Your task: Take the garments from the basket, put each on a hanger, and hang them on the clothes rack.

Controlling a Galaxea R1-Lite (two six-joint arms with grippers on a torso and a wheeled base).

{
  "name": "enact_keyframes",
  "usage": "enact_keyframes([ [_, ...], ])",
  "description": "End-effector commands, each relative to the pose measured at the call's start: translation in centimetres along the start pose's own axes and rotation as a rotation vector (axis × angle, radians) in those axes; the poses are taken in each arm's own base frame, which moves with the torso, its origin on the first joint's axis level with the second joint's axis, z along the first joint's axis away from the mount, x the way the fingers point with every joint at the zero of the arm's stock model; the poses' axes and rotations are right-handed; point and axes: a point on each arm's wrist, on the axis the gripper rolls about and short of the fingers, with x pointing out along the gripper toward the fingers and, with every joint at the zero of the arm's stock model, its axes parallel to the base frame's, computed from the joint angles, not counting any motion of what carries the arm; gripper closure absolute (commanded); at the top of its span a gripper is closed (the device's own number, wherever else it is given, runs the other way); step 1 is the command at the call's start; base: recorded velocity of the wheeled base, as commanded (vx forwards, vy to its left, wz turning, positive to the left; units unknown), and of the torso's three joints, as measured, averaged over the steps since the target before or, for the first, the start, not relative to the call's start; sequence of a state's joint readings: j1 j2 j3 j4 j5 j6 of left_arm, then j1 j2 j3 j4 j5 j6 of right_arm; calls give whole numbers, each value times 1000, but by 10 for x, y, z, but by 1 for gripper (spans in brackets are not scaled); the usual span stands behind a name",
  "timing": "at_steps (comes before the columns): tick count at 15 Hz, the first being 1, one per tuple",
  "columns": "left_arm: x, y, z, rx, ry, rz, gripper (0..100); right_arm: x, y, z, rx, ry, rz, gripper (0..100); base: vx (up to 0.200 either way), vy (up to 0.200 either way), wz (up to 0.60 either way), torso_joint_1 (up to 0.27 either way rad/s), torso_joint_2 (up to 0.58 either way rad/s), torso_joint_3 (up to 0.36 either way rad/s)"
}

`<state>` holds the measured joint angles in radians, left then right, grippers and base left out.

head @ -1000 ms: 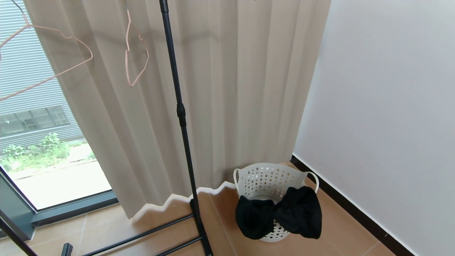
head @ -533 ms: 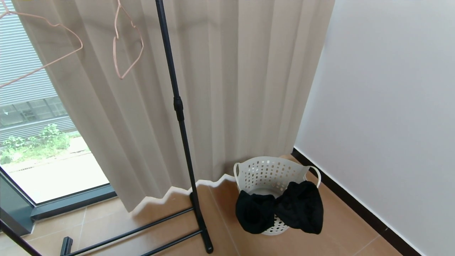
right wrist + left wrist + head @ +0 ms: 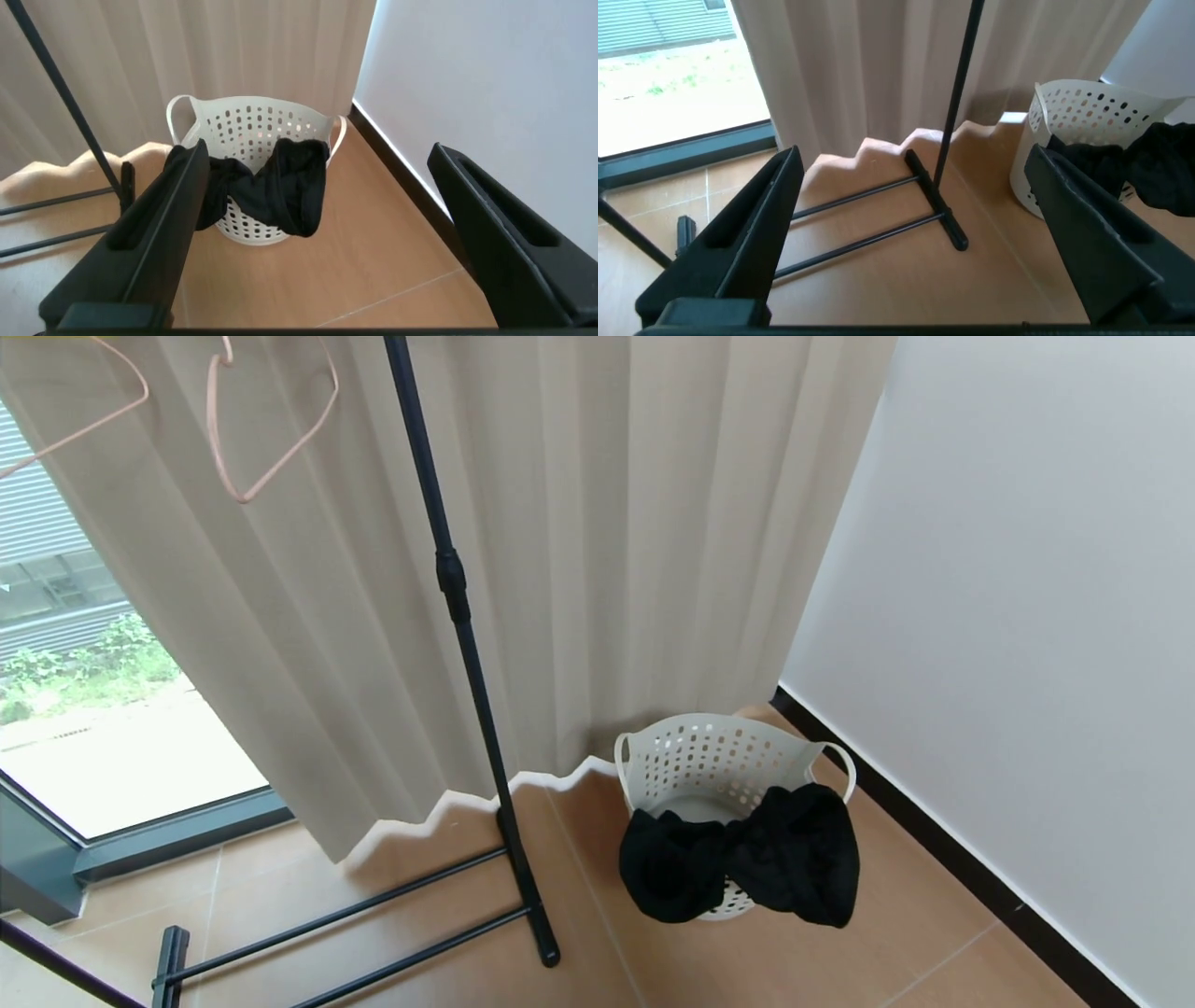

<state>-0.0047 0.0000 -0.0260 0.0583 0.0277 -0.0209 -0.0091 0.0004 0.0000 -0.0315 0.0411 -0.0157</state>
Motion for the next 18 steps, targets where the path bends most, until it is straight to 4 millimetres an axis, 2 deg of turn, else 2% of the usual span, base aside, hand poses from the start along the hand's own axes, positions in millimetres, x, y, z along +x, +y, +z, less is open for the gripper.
enact_keyframes([
  [1, 0, 0, 0, -1, 0, 0, 0, 0, 0, 0, -1, 0, 0, 0, 0, 0, 0, 2, 7, -207],
  [18, 0, 0, 0, -2, 0, 0, 0, 0, 0, 0, 2, 0, 0, 0, 0, 0, 0, 2, 3, -198],
])
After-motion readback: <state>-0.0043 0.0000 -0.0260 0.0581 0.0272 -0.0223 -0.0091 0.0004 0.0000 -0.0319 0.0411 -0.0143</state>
